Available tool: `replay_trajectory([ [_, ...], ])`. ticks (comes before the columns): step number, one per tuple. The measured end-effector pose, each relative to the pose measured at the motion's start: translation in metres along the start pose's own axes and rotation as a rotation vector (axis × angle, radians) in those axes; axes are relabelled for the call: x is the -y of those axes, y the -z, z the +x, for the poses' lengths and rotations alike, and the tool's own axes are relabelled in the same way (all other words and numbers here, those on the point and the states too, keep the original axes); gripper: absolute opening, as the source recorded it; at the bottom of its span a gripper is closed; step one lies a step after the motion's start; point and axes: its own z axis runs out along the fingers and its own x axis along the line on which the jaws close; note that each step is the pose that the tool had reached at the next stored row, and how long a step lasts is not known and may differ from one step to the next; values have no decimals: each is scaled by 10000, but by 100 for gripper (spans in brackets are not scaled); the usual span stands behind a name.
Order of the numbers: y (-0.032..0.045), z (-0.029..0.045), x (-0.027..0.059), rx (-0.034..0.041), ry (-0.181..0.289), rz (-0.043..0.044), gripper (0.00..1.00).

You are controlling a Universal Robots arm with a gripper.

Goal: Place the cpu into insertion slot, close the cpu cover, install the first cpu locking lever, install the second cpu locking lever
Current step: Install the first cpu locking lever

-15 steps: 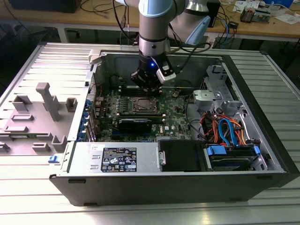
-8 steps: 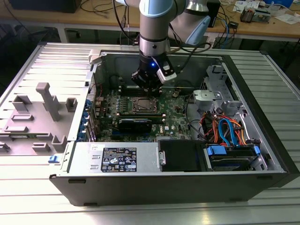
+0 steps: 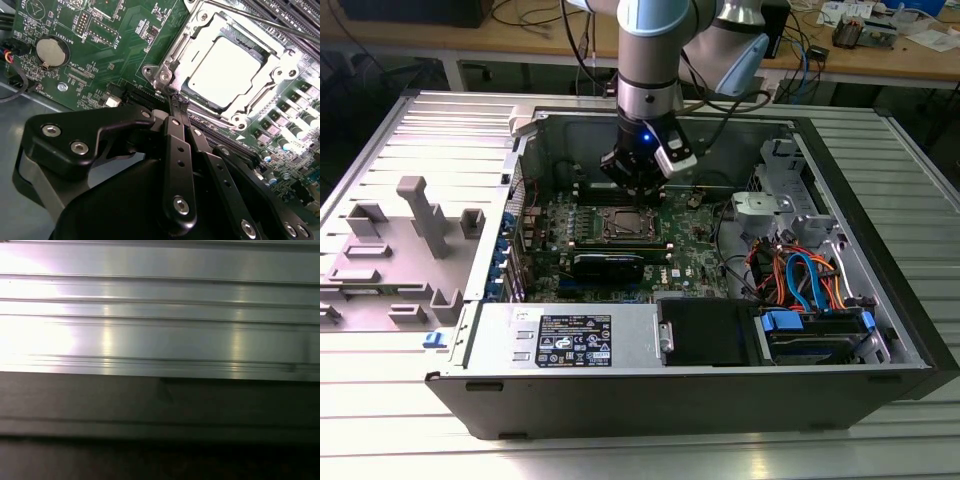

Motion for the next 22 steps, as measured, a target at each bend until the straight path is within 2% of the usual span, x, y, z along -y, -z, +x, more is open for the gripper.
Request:
replay_trajectory([
  [16, -34, -5, 23, 1, 0, 2, 11],
  [22, -10, -5, 23, 2, 0, -26, 11],
])
